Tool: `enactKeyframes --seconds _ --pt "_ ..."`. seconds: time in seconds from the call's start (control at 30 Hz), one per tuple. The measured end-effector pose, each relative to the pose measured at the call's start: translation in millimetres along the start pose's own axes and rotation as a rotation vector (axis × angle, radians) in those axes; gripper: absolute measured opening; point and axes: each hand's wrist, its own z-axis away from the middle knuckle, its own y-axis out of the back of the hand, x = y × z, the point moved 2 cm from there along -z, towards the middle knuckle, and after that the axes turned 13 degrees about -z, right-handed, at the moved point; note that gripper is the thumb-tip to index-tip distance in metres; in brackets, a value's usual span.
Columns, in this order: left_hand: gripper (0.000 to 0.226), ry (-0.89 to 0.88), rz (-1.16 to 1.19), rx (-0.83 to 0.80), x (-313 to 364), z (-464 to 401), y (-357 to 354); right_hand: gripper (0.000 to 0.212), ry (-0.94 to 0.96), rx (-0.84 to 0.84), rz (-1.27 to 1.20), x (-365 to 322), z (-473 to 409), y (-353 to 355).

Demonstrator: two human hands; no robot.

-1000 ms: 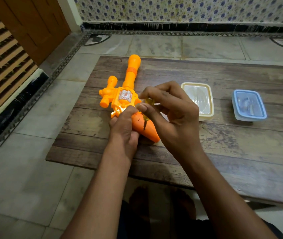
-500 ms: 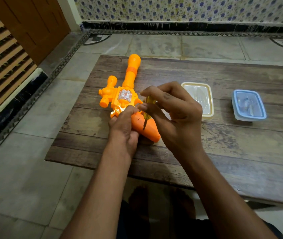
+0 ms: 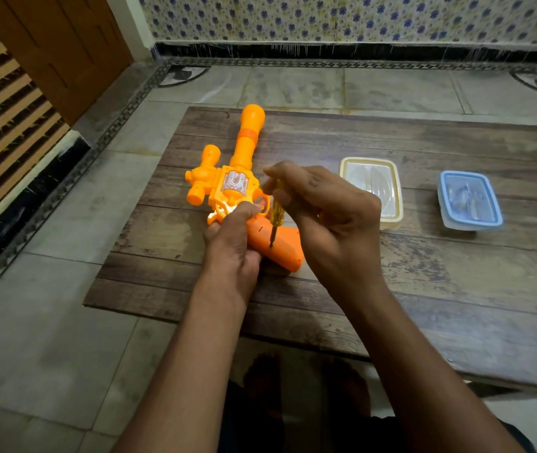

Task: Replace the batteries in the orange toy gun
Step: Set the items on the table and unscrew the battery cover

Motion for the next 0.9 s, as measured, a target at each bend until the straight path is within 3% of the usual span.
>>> enactKeyframes --seconds 0.37,0.53,0.67,0.8,0.9 --pt "0.048 -0.011 0.003 -0.015 0.7 2.3 -0.5 0.025 0.004 0.007 -0.005 -0.4 1.6 -0.3" --pt "0.081 0.006 -0.003 -0.044 1.3 0.6 -0.2 0.021 -0.014 0.028 -0.005 -1.1 1.8 -3.5" --pt "0.054 0.005 -0.001 -0.026 1.6 -0.2 1.0 0.026 0.000 0.029 0.018 -0.2 0.3 -1.8" --pt "0.047 0.009 0.012 -0.052 1.3 0.1 0.0 0.027 -0.009 0.042 0.004 -0.5 2.2 -1.2" --pt "0.062 0.010 -0.016 -0.064 0.4 -1.7 1.4 0.026 0.002 0.073 0.028 -0.5 1.0 -3.4"
